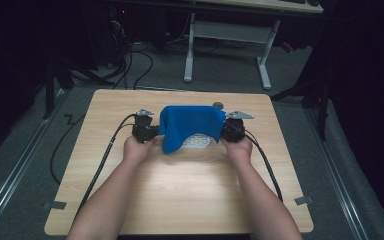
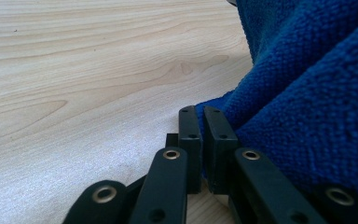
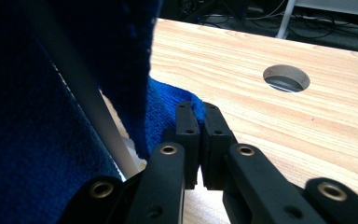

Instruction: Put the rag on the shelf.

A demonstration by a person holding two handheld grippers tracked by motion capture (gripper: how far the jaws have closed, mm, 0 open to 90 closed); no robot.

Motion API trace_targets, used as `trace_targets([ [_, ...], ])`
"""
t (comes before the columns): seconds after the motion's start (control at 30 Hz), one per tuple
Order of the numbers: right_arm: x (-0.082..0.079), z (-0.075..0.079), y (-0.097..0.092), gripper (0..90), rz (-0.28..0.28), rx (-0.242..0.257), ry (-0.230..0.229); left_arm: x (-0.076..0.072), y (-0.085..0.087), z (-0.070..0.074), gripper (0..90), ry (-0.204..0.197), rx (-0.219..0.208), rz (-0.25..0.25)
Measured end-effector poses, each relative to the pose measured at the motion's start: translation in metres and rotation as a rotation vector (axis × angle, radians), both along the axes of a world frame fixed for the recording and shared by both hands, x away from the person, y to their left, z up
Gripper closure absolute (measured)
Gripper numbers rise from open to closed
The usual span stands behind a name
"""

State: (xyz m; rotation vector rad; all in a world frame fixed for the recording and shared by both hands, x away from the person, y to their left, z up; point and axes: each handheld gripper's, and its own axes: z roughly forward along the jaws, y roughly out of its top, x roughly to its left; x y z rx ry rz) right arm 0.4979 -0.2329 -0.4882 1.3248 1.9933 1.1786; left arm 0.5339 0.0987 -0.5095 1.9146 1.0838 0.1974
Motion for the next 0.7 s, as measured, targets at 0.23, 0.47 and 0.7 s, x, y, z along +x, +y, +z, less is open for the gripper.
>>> trace_targets([
  [0.23, -0.001, 0.003, -0.003, 81.7, -0.001, 0.0, 0.0, 0.0, 0.003, 0.0, 70.3, 0.01, 0.033, 0.031],
  [0.47, -0.003, 0.013, -0.008, 75.5, -0.017, -0.011, -0.025, -0.006, 0.016, 0.014, 60.0, -0.07, 0.004, 0.103],
  [0.7, -0.005, 0.026, -0.015, 71.4, -0.042, -0.018, -0.057, -0.011, 0.025, 0.029, 57.7, -0.109, 0.004, 0.128],
])
